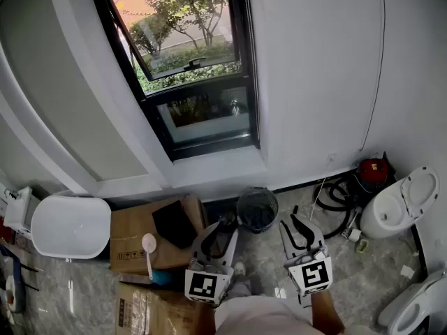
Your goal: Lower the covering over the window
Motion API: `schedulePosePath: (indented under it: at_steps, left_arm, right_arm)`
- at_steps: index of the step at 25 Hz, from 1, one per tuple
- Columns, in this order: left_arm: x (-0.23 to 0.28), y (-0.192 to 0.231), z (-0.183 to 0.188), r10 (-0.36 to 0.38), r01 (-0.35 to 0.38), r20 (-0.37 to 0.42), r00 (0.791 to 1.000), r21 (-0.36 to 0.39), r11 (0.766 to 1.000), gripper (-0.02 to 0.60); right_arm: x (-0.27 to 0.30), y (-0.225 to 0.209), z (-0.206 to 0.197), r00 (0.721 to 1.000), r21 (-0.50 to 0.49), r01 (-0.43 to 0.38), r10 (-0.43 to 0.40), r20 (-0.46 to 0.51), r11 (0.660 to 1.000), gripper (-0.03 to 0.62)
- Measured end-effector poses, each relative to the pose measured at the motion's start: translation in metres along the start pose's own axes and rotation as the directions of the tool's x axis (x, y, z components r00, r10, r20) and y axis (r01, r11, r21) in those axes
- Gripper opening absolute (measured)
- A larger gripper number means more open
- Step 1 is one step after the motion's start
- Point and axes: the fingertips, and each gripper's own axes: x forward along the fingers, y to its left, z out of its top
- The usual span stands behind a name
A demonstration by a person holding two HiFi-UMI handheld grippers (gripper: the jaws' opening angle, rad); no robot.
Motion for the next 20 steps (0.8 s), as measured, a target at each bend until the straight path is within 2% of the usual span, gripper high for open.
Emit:
schedulePosePath:
  at_steps: [5,13,20]
  left_arm:
    - [0.032,0.029,-0.011,-0.007,0.007,0.007,1.0,-0.01,1.0,0.15]
    - [0.08,0.081,-0.022,-0.044,0.045,0.009,0.999,-0.045,0.998,0.15]
    - [0.126,0.131,-0.032,-0.101,0.102,0.01,0.995,-0.041,0.994,0.149]
  right_arm:
    - [0.043,-0.013,0.0,0.999,0.045,0.013,-0.016,0.05,0.999,0.114]
    - [0.11,-0.018,-0.008,0.999,0.021,0.041,-0.041,0.019,0.999,0.121]
    - [0.173,-0.027,-0.012,0.996,0.009,0.087,-0.087,-0.019,0.996,0.124]
